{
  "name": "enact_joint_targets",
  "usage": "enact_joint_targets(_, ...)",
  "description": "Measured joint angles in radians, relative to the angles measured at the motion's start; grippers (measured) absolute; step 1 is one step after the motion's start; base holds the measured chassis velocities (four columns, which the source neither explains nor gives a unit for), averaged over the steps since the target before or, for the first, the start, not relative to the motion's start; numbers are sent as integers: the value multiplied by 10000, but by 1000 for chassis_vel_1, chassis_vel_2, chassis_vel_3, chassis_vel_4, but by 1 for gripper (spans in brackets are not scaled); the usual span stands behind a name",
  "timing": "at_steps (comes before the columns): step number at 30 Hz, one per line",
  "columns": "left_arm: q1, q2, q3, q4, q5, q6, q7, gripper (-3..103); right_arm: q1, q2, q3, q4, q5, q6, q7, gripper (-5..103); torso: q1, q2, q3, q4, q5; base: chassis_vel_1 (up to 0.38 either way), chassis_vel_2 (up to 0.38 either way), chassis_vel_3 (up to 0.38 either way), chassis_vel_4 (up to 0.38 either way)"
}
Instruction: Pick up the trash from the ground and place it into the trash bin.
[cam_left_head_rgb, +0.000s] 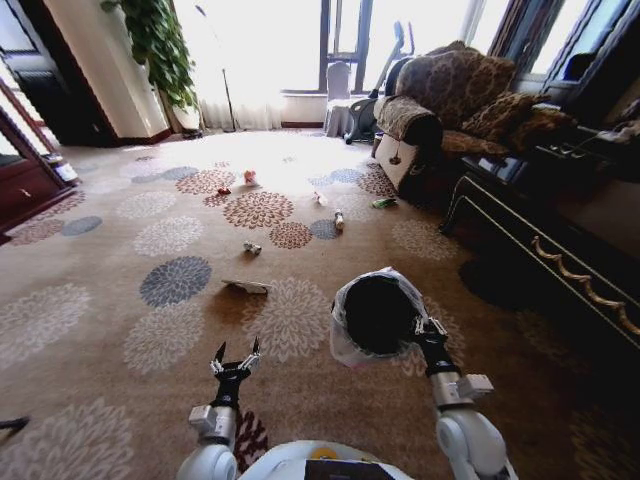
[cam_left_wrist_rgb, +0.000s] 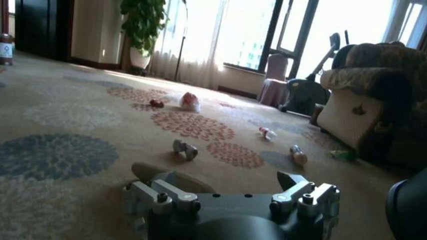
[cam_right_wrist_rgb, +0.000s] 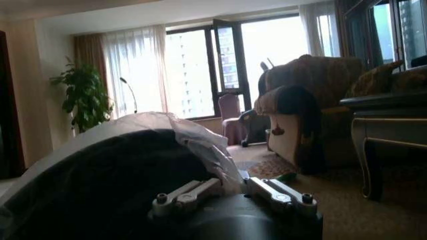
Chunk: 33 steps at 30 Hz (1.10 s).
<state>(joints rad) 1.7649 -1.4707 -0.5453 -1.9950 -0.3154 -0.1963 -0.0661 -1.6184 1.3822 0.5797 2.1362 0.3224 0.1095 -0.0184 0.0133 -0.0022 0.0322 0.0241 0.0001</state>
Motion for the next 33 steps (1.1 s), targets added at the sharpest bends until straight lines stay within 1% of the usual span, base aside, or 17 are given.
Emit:
enact_joint_targets(6,-134,-11,40,85,-181,191,-86,99,-8,66,-91,-30,6,-3,2,0,0,0,1,-2,-3,-226,235,229,-225)
enact_joint_targets(10,-194,25,21,171,-311,288,-175,99,-17,141,-169,-75,-3,72,3,0,1,0,2,2,1,-275,284,282,-286)
enact_joint_targets(13,-230,135,-52,194,-574,392,-196,99,4,194,-198,-108,-46,141,3,0,6,-1,5,-2,-2,-221,256,238,-241)
enact_joint_targets(14,-230,135,-52,194,-574,392,-196,99,4,194,-198,-108,-46,141,3,0,6,-1,5,-2,-2,-204,235,171,-202)
enact_joint_targets(16,-270,211,-80,194,-835,525,-214,99,34,232,-239,-131,-69,158,4,0,9,-1,7,1,0,-80,115,122,-105)
enact_joint_targets(18,-329,264,-88,194,-1166,685,-263,99,24,271,-275,-134,-123,164,5,0,3,-1,2,0,0,0,0,0,0)
enact_joint_targets(20,-342,278,-88,194,-1270,726,-273,99,14,278,-285,-134,-132,165,5,0,0,0,-1,0,0,16,-7,-33,10)
enact_joint_targets(22,-395,319,-81,194,-1761,913,-372,99,-40,290,-304,-137,-158,182,4,0,-3,1,-3,-2,-1,97,-33,-106,6)
enact_joint_targets(24,-417,329,-80,197,-1915,963,-411,99,-54,290,-303,-140,-163,187,2,0,-3,1,-3,0,0,109,-30,-121,-13)
enact_joint_targets(27,-509,362,-78,248,-2364,1121,-561,99,-90,275,-266,-152,-201,199,3,0,-2,1,-1,0,-3,86,54,-101,-64)
enact_joint_targets(29,-582,378,-80,255,-2692,1266,-664,99,-94,263,-253,-178,-207,201,4,0,-1,1,0,-1,1,100,128,-103,-120)
enact_joint_targets(33,-669,398,-87,304,-2858,1367,-690,99,-84,253,-252,-204,-203,201,5,0,0,1,1,-2,0,136,155,-129,-167)
